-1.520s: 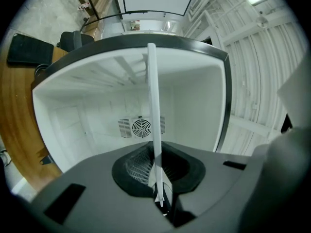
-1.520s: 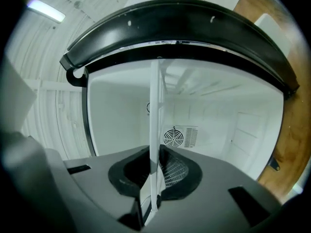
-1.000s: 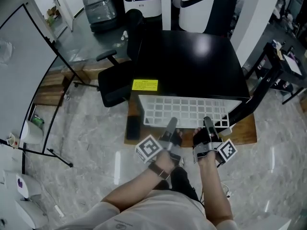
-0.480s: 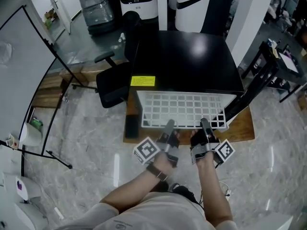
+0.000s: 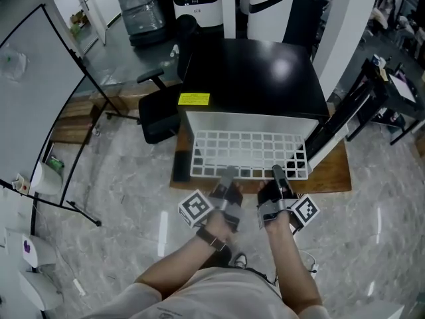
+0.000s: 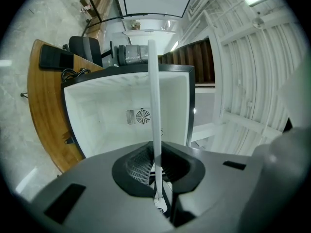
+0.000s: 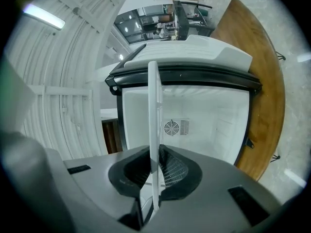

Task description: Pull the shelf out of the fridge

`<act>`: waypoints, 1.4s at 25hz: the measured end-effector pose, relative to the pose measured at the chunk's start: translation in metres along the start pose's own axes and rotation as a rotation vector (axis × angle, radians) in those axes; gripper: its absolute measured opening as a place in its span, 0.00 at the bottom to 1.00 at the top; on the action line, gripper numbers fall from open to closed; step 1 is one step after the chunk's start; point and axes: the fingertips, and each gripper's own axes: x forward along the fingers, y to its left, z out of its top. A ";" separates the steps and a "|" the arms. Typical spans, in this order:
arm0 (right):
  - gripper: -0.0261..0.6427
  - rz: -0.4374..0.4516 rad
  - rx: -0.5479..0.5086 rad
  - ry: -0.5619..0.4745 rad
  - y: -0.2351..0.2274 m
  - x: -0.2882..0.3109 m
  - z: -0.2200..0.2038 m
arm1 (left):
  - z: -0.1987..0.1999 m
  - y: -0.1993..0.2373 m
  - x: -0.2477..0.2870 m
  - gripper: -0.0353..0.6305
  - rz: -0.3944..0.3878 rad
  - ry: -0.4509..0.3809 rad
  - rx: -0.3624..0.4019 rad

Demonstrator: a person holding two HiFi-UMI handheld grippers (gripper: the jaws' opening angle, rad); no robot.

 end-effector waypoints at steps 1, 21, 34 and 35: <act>0.11 0.000 0.004 0.005 0.001 -0.006 -0.003 | -0.002 -0.003 -0.005 0.10 -0.004 -0.003 0.009; 0.11 0.026 0.005 0.133 0.042 -0.158 -0.032 | -0.098 -0.048 -0.142 0.10 -0.047 -0.064 0.009; 0.11 0.014 -0.009 0.167 0.053 -0.193 -0.038 | -0.119 -0.063 -0.174 0.10 -0.038 -0.072 0.035; 0.11 0.016 -0.009 0.170 0.054 -0.193 -0.038 | -0.119 -0.064 -0.174 0.10 -0.043 -0.075 0.031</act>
